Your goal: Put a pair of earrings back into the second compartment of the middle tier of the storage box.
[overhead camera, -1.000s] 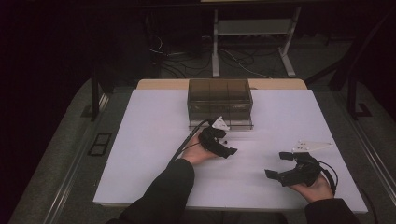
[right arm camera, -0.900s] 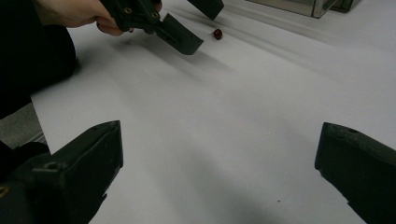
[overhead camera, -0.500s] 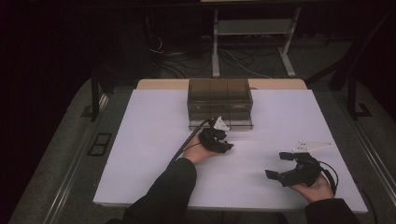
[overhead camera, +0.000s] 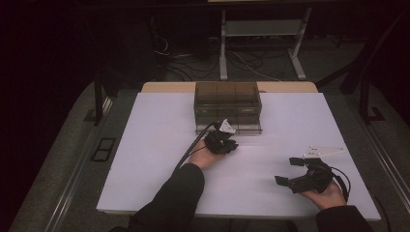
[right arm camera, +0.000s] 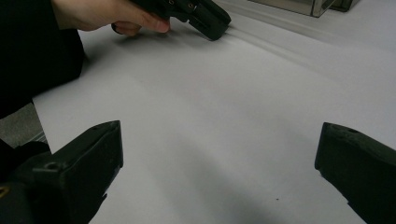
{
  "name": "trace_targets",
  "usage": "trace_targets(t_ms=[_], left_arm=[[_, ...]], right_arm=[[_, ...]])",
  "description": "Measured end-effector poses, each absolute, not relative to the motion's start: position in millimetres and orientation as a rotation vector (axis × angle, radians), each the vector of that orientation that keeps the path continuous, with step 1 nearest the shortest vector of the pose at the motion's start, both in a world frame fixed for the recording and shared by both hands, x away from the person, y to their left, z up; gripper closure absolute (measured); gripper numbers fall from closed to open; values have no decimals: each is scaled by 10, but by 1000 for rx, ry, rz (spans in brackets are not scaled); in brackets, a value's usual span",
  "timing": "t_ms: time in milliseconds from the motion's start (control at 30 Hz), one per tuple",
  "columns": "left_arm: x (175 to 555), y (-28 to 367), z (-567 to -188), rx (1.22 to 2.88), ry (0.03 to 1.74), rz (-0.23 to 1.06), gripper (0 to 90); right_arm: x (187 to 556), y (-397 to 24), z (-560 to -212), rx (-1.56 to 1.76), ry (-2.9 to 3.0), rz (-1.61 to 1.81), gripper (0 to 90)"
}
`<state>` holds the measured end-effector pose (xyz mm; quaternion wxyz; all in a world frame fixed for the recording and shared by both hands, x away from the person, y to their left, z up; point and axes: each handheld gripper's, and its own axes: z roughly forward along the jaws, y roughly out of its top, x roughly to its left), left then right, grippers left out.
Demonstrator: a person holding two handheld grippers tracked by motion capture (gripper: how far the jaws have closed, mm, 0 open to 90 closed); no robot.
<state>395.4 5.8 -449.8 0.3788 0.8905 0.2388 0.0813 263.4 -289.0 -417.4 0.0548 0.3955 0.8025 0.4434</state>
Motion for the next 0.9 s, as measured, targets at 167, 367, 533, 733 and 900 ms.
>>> trace_targets(t_ms=[167, 367, 533, 733, 900], left_arm=[[3942, 61, -4479, 2265, 628, 184, 786], [3932, 86, -4357, 2266, 614, 121, 786], [3910, 87, -4248, 2266, 592, 92, 786], [3894, 90, -4147, 2298, 572, 42, 786], [3879, 82, -4042, 2291, 557, -1, 786]], right_arm=[[2633, -2888, -4174, 1202, 2436, 1345, 5], [2632, -2886, -4175, 1203, 2435, 1343, 6], [2632, -2886, -4175, 1204, 2434, 1344, 5], [2632, -2889, -4173, 1206, 2432, 1347, 5], [2633, -2888, -4173, 1207, 2432, 1347, 5]])
